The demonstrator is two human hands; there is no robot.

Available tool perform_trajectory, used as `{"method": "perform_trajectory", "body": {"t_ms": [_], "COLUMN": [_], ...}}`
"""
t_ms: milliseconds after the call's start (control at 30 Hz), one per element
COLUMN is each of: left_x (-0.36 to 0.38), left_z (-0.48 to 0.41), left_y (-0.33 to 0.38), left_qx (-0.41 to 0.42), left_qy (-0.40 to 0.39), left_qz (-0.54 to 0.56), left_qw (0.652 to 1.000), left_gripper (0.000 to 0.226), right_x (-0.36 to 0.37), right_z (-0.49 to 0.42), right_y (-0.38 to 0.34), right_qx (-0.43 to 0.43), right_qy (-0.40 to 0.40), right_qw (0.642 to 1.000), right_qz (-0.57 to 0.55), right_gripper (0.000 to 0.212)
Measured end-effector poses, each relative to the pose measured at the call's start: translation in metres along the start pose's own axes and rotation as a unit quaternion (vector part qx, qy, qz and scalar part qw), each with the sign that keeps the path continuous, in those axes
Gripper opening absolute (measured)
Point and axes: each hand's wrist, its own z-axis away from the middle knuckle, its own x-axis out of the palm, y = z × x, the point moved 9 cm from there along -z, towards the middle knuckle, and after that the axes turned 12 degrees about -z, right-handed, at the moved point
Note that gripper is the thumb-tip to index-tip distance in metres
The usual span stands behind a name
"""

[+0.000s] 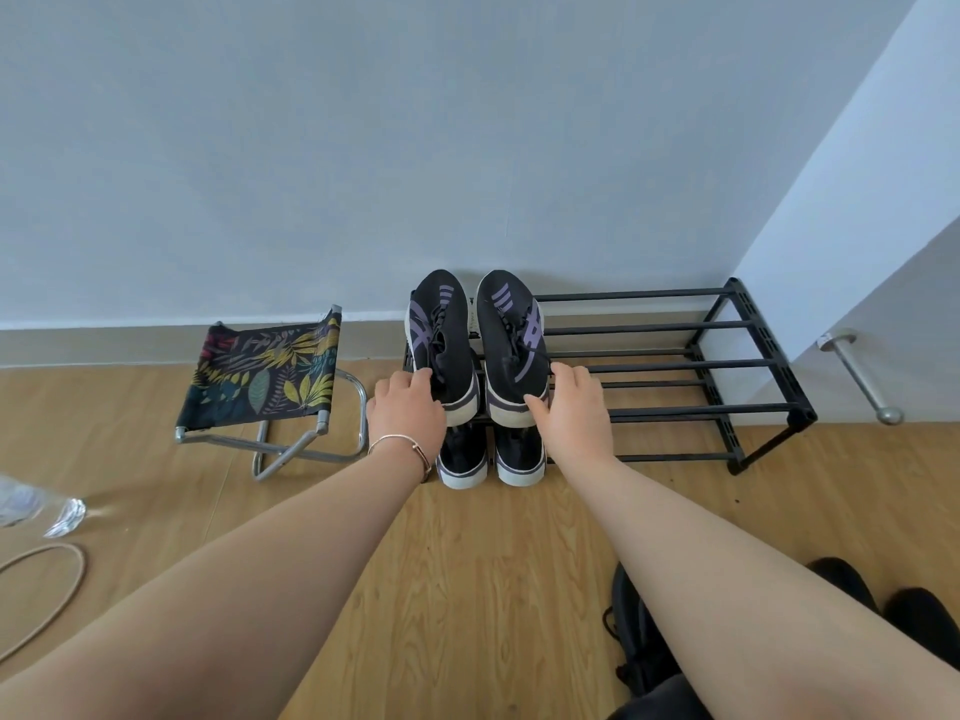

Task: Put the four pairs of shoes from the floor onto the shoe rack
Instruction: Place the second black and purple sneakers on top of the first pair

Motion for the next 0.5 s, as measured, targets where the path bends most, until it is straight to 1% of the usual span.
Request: {"method": "perform_trajectory", "body": {"t_ms": [67,133,233,333,400,500], "left_x": [-0.007,-0.012,-0.018,-0.026,-0.031,-0.036], "left_z": [0.008,0.014,0.019,0.027,0.034,0.048], "left_y": [0.011,0.024,0.046,0.074,0.1,0.145], "left_qx": [0.033,0.064,0.103,0.15,0.185,0.221], "left_qy": [0.024,0.036,0.031,0.035,0.044,0.049], "left_qz": [-0.076,-0.111,-0.129,-0.15,-0.161,-0.156], "left_qw": [0.996,0.991,0.986,0.977,0.968,0.962], "left_gripper": [0.057,0.065,0.068,0.07,0.071,0.07], "right_x": [-0.013,-0.025,-0.05,-0.086,-0.111,-0.15], "right_z": [0.006,0.011,0.018,0.032,0.045,0.066], "right_y": [-0.01,-0.011,-0.004,0.005,0.009,0.018], "right_qx": [-0.055,-0.081,-0.079,-0.075,-0.082,-0.085], "right_qy": [0.023,0.042,0.046,0.049,0.033,-0.002], "right_qw": [0.996,0.989,0.976,0.963,0.95,0.925], "right_qz": [0.064,0.12,0.199,0.254,0.301,0.371], "right_gripper": [0.061,0.069,0.075,0.077,0.073,0.054]}}
